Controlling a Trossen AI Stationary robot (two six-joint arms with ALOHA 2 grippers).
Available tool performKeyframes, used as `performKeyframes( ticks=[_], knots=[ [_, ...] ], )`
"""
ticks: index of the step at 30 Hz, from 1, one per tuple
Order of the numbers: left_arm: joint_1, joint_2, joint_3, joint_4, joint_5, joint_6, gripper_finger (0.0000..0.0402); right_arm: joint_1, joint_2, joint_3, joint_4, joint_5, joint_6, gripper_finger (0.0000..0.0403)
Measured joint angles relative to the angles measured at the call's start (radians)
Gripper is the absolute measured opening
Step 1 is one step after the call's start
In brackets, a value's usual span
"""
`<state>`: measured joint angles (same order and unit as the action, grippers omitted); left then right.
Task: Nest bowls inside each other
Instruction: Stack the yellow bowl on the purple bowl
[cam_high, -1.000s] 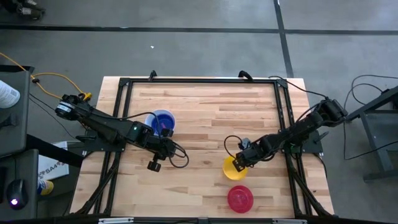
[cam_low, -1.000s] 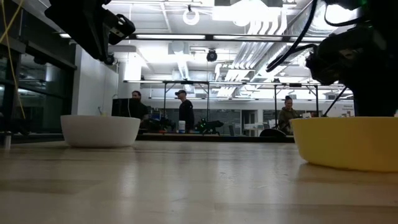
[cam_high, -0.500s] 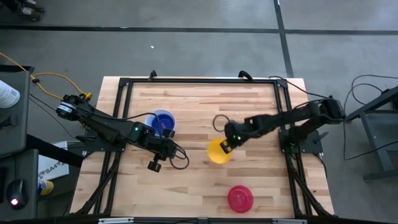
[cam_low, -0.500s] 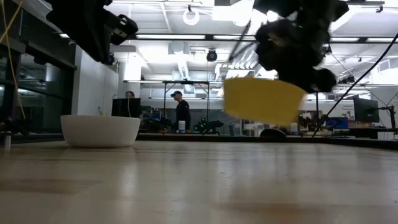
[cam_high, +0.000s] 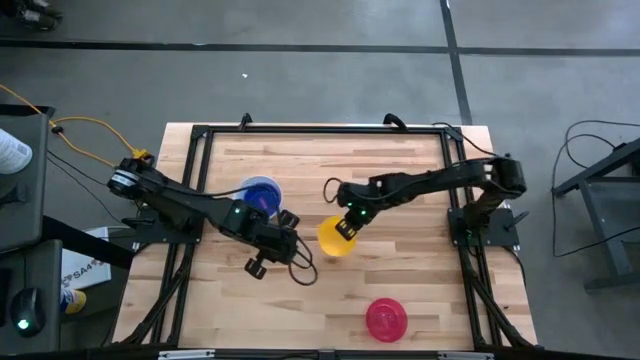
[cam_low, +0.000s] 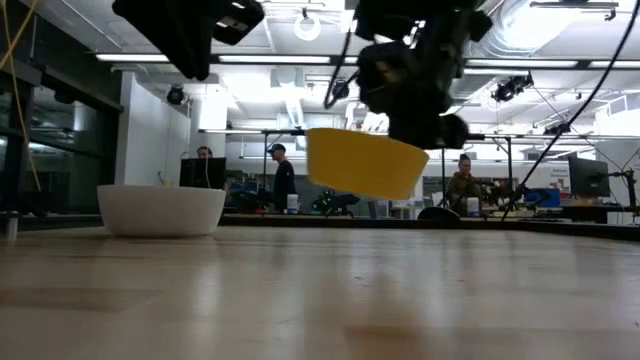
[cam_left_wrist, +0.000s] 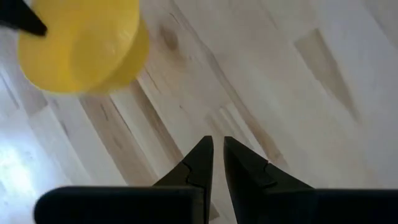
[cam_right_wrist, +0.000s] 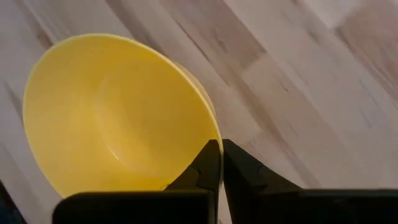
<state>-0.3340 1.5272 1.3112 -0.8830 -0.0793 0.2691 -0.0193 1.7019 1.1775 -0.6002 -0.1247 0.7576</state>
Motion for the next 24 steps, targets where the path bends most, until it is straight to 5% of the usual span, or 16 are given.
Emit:
performKeyframes(
  ticks=[10,24],
  knots=[
    [0.0,0.092,0.049,0.018,-0.069,0.095,0.0038,0.001,0.098,0.133,-0.007,-0.035,-0.11,0.0003],
    [0.0,0.155,0.166,0.017,-0.084,0.17,0.0038,-0.001,0.101,0.139,-0.014,-0.024,-0.131,0.0003]
  ],
)
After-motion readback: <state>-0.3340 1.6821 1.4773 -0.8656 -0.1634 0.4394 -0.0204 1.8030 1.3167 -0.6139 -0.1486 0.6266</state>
